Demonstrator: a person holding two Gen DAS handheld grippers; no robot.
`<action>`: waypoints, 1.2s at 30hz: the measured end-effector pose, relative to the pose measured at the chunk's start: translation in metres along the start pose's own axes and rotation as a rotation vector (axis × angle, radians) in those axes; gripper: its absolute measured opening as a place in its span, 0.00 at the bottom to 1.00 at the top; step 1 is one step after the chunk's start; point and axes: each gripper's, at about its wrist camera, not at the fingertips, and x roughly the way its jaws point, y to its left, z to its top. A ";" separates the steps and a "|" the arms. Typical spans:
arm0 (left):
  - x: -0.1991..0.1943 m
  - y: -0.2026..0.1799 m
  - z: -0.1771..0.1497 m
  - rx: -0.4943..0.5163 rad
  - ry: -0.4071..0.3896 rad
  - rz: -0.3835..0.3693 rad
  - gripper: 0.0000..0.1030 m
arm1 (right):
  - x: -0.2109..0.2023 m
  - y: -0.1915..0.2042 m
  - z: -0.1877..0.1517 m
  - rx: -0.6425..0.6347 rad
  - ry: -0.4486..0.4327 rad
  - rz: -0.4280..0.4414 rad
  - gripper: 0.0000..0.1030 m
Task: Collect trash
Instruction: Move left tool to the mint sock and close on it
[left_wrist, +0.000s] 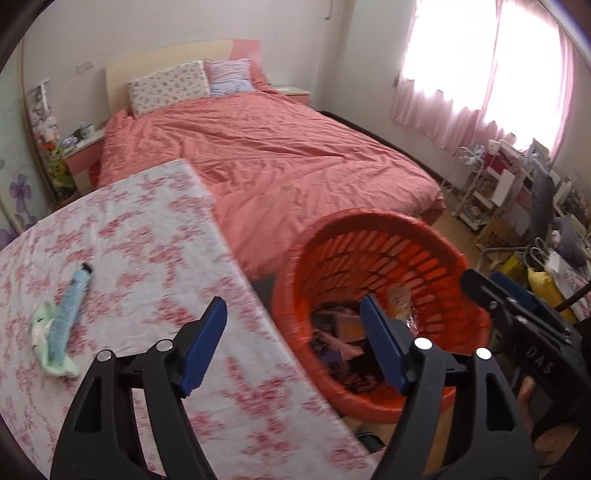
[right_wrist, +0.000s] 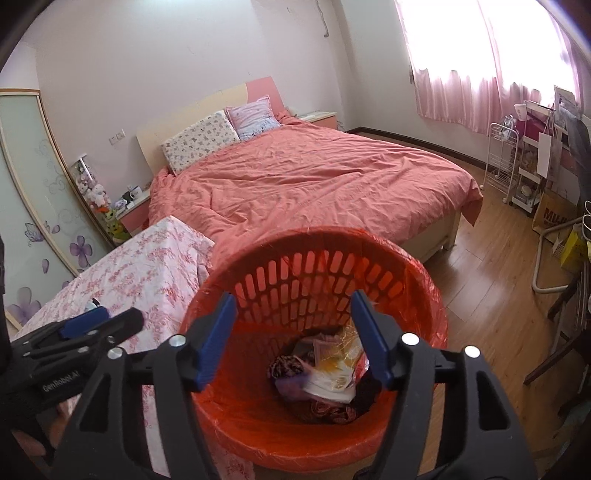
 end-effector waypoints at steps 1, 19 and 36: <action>-0.004 0.005 -0.003 -0.001 -0.003 0.025 0.77 | 0.001 0.004 -0.003 -0.006 0.005 -0.001 0.65; -0.045 0.192 -0.053 -0.317 0.006 0.310 0.69 | 0.006 0.116 -0.056 -0.176 0.090 0.079 0.67; -0.045 0.234 -0.078 -0.338 0.036 0.291 0.03 | 0.017 0.192 -0.076 -0.294 0.137 0.141 0.67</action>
